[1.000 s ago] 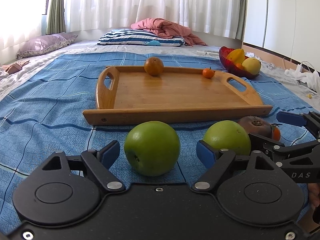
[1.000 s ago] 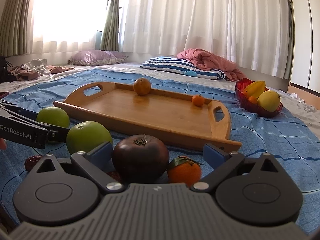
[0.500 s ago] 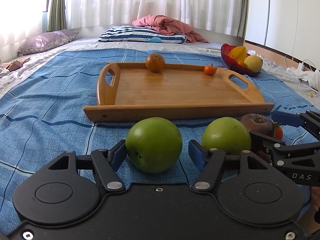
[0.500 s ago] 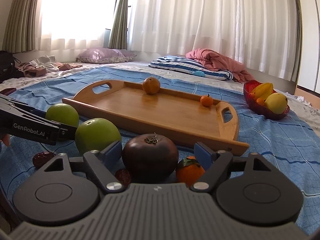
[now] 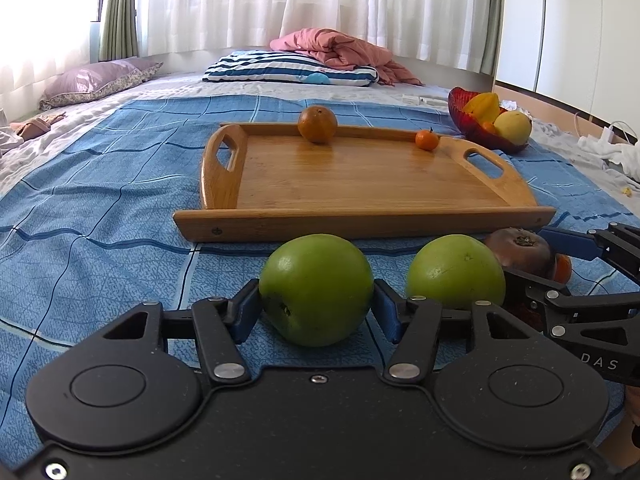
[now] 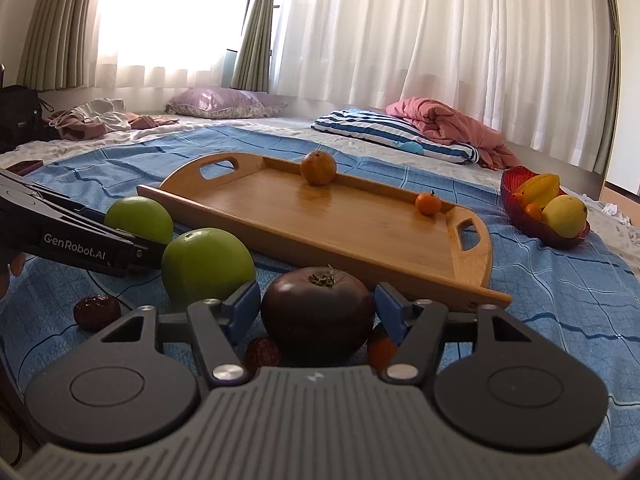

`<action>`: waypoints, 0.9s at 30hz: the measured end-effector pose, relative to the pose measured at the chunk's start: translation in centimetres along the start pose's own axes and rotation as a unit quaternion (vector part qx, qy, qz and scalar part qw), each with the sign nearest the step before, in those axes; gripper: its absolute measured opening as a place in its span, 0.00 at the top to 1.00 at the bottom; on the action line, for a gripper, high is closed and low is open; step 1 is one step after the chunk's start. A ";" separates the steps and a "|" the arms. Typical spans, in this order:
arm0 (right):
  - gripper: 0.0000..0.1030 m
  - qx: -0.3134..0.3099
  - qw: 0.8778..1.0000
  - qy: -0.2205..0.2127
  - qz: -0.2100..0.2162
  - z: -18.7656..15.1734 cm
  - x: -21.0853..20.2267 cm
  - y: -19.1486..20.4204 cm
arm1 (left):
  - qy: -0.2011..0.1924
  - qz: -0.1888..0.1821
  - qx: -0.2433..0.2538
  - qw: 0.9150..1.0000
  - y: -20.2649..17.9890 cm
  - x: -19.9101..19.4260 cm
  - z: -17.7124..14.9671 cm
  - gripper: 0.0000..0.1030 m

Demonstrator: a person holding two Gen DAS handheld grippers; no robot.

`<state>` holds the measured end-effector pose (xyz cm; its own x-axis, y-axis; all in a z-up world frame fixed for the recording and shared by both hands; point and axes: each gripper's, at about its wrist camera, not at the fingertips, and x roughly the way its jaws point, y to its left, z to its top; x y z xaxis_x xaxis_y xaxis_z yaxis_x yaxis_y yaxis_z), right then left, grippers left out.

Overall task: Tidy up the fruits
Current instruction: 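Close the left gripper on a green apple while the right grasps the dark persimmon, then carry the green apple with the left gripper while the right carries the persimmon onto the tray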

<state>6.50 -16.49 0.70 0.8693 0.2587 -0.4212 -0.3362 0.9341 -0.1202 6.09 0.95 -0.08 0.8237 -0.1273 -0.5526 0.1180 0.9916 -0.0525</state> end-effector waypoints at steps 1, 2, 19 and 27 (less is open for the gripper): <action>0.34 -0.001 1.000 0.002 0.000 0.0 0.1 0.0 | 0.000 0.001 0.000 1.000 0.0 0.0 0.0 0.45; 0.34 -0.001 1.000 0.003 0.000 0.0 0.1 0.0 | 0.000 0.001 0.000 1.000 0.0 0.1 0.0 0.45; 0.35 -0.028 0.999 0.035 -0.014 0.5 1.6 0.5 | -0.001 0.011 0.015 1.000 -0.4 0.4 0.2 0.45; 0.36 -0.019 0.999 0.031 -0.012 0.5 1.6 0.2 | -0.003 0.027 0.028 0.999 -1.3 0.7 0.4 0.45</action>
<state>8.03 -15.73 0.43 0.8535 0.2185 -0.4730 -0.3295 0.9296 -0.1651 6.78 -0.39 -0.04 0.8334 -0.0749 -0.5476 0.1049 0.9942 0.0236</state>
